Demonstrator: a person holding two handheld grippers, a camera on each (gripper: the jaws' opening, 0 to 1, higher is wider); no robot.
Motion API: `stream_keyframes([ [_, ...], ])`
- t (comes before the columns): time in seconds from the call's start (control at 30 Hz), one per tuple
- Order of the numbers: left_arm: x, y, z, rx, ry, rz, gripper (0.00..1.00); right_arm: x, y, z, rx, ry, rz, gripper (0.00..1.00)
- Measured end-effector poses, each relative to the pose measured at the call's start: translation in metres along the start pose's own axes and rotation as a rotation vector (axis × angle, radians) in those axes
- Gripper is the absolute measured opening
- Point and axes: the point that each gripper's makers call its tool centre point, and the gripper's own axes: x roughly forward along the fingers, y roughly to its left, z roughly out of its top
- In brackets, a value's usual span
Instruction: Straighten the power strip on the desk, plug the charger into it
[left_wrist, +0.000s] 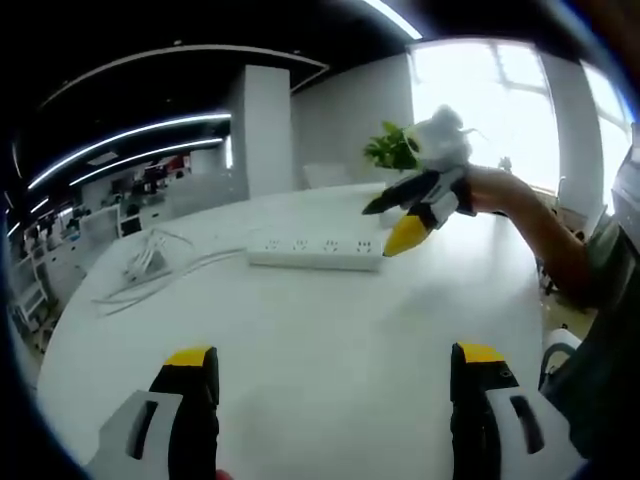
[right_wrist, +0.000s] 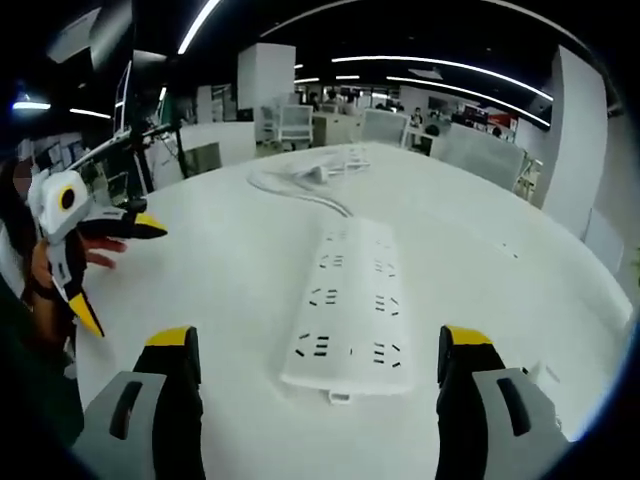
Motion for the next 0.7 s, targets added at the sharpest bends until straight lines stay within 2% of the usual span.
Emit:
stream_keyframes([
  [0.7, -0.002, 0.007, -0.001, -0.013, -0.007, 0.01, 0.99, 0.017, -0.004, 0.004, 0.004, 0.015, -0.005, 0.97],
])
